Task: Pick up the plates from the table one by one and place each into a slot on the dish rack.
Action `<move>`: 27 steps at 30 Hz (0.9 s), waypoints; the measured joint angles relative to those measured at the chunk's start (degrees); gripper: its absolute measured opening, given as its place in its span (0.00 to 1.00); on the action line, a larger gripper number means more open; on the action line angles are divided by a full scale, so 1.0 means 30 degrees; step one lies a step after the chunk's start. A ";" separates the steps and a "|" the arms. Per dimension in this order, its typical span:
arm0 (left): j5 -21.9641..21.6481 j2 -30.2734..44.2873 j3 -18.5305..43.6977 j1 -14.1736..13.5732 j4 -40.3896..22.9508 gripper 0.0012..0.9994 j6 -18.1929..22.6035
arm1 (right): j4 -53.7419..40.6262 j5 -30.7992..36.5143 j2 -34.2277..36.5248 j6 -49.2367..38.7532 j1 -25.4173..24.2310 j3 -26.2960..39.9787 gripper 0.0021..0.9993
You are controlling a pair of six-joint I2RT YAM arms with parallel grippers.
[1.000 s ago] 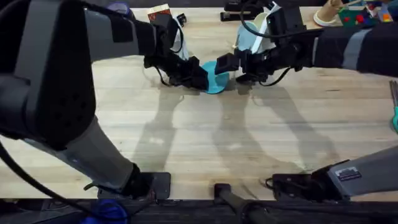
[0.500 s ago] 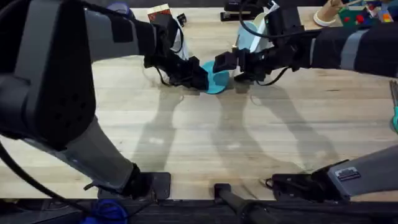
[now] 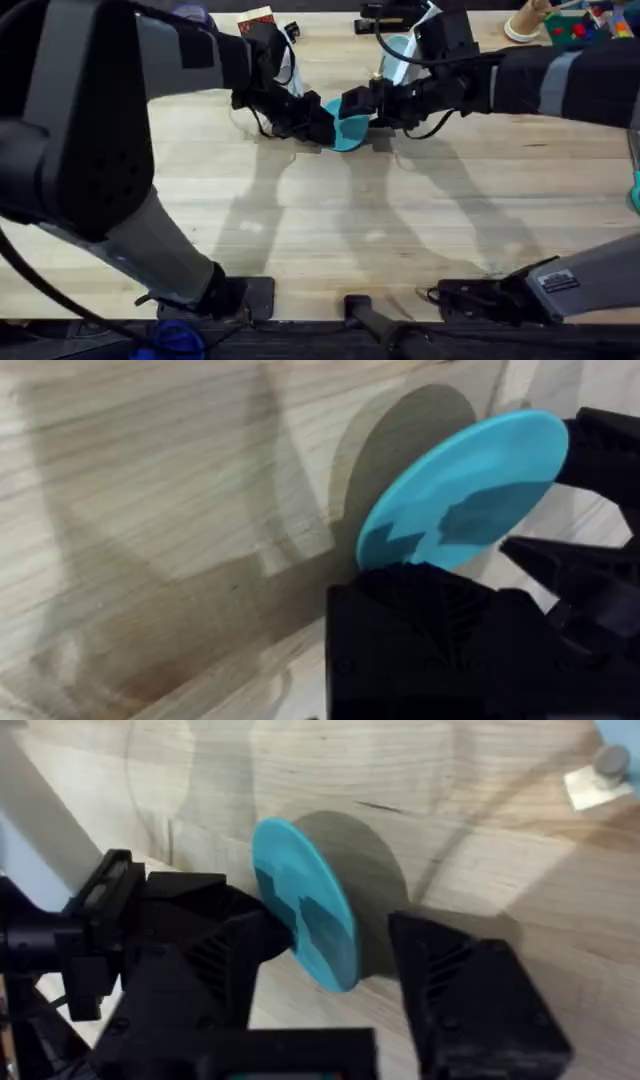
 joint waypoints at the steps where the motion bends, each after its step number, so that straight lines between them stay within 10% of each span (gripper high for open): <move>1: 0.0000 0.0000 0.0000 0.0000 -0.0011 0.04 0.0000 | 0.0000 0.0031 0.0000 0.0031 0.0000 -0.0003 0.71; 17: 0.0071 0.0000 0.0007 0.0044 -0.0019 0.04 0.0000 | 0.0171 -0.0316 0.0681 0.0823 -0.0093 0.0002 0.12; 27: 0.0219 -0.0007 0.0029 0.0146 -0.0092 0.04 -0.0007 | 0.0233 -0.0712 0.0474 0.0858 -0.0167 0.0004 0.04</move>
